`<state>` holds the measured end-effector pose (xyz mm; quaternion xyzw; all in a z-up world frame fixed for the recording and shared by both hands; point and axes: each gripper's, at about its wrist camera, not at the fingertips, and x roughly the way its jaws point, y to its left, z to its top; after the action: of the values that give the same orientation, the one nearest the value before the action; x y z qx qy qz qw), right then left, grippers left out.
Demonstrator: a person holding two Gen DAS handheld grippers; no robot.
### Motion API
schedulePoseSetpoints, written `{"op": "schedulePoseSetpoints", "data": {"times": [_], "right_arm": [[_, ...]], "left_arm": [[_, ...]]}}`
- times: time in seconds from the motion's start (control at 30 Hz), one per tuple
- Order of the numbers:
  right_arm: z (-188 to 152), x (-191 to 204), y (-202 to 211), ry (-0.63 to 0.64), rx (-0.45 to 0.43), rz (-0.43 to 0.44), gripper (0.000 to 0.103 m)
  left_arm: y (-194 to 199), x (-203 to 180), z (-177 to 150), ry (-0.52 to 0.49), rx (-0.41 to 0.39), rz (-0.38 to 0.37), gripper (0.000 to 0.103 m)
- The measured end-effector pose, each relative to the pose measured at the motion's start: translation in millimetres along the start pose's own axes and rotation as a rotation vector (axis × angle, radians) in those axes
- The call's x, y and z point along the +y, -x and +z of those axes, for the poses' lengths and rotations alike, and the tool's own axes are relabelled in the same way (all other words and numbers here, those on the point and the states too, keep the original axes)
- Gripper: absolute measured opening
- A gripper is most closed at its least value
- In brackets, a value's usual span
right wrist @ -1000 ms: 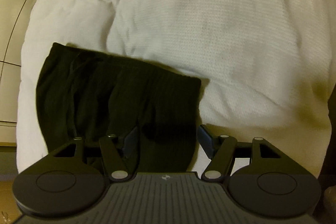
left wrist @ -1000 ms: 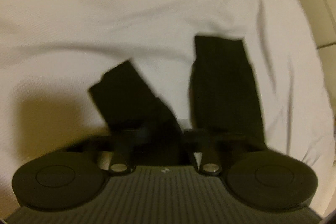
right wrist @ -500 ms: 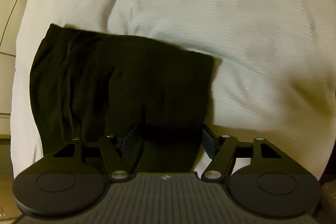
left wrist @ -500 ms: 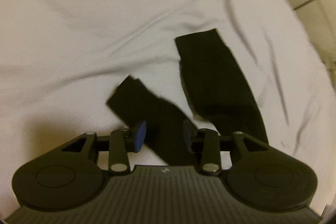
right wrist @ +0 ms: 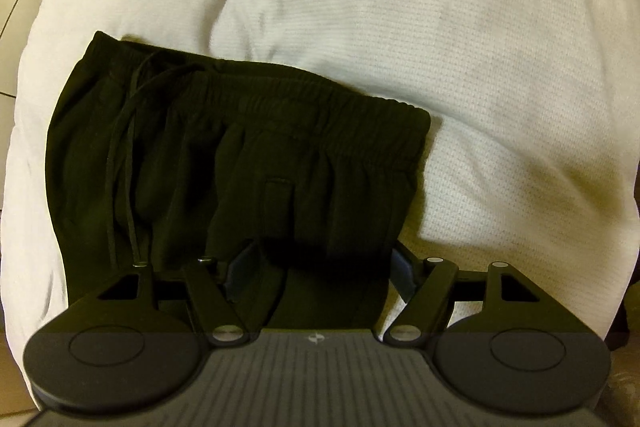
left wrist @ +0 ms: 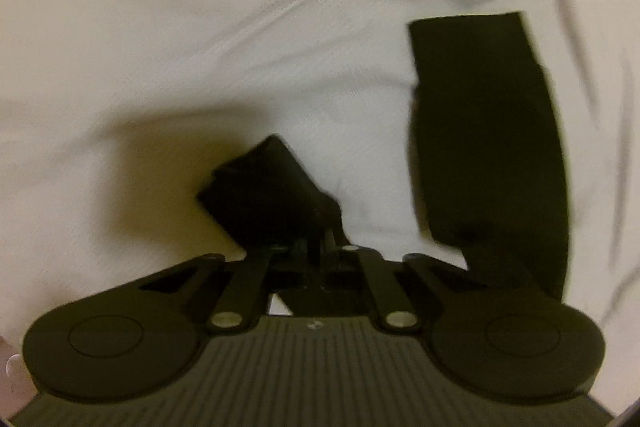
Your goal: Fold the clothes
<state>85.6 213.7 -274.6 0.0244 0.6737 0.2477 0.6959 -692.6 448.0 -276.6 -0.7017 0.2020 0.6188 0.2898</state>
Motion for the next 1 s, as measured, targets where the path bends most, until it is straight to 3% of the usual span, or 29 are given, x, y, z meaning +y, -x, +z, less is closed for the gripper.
{"op": "schedulePoseSetpoints", "data": {"times": [0.1, 0.17, 0.27, 0.33, 0.4, 0.47, 0.6, 0.63, 0.67, 0.7, 0.8, 0.87, 0.9, 0.93, 1.0], "right_arm": [[-0.6, -2.6, 3.4, 0.009, 0.004, 0.002, 0.071], [-2.4, -6.8, 5.1, 0.005, 0.008, 0.003, 0.071], [-5.5, -12.4, 2.2, 0.010, 0.022, 0.004, 0.071], [-8.7, -16.6, 0.9, 0.024, 0.028, 0.009, 0.071], [-11.7, -20.5, 2.5, 0.031, 0.019, 0.031, 0.071], [-12.9, -23.8, 5.2, 0.038, 0.009, 0.060, 0.071], [-12.3, -32.6, 6.1, 0.058, -0.021, 0.123, 0.071], [-12.2, -35.7, 5.1, 0.057, -0.034, 0.138, 0.071], [-11.7, -39.0, 3.6, 0.055, -0.044, 0.154, 0.071], [-11.1, -42.2, 2.0, 0.053, -0.055, 0.170, 0.071], [-7.0, -50.7, -5.2, 0.039, -0.089, 0.239, 0.072], [-2.1, -47.2, -4.6, 0.059, -0.097, 0.273, 0.043], [1.1, -43.4, -1.7, 0.073, -0.095, 0.283, 0.016], [4.4, -39.6, 1.3, 0.086, -0.093, 0.293, 0.009], [12.6, -29.0, 22.8, 0.127, -0.102, 0.328, 0.006]], "left_arm": [[32.4, 32.5, -52.5, -0.141, -0.105, -0.017, 0.003], [34.0, 65.2, -81.4, -0.164, -0.139, -0.006, 0.009], [17.4, 109.9, -105.0, -0.080, -0.138, -0.001, 0.014], [9.0, 126.2, -112.3, -0.005, -0.155, -0.090, 0.023], [6.8, 136.0, -118.2, 0.092, -0.195, -0.194, 0.043], [4.9, 138.8, -120.2, 0.139, -0.243, -0.250, 0.047], [-9.6, 134.8, -111.0, 0.176, -0.280, -0.277, 0.042], [-12.2, 131.0, -109.1, 0.168, -0.290, -0.267, 0.036], [-13.1, 126.1, -106.7, 0.144, -0.298, -0.244, 0.017], [-11.3, 121.6, -104.7, 0.115, -0.301, -0.221, 0.009], [-2.9, 106.0, -98.7, 0.015, -0.311, -0.140, 0.006], [15.1, 92.9, -97.5, -0.074, -0.340, -0.082, 0.005], [26.8, 88.4, -97.3, -0.106, -0.360, -0.072, 0.005], [42.0, 86.1, -96.7, -0.136, -0.376, -0.077, 0.006], [82.1, 85.7, -96.8, -0.192, -0.419, -0.092, 0.007]]}}
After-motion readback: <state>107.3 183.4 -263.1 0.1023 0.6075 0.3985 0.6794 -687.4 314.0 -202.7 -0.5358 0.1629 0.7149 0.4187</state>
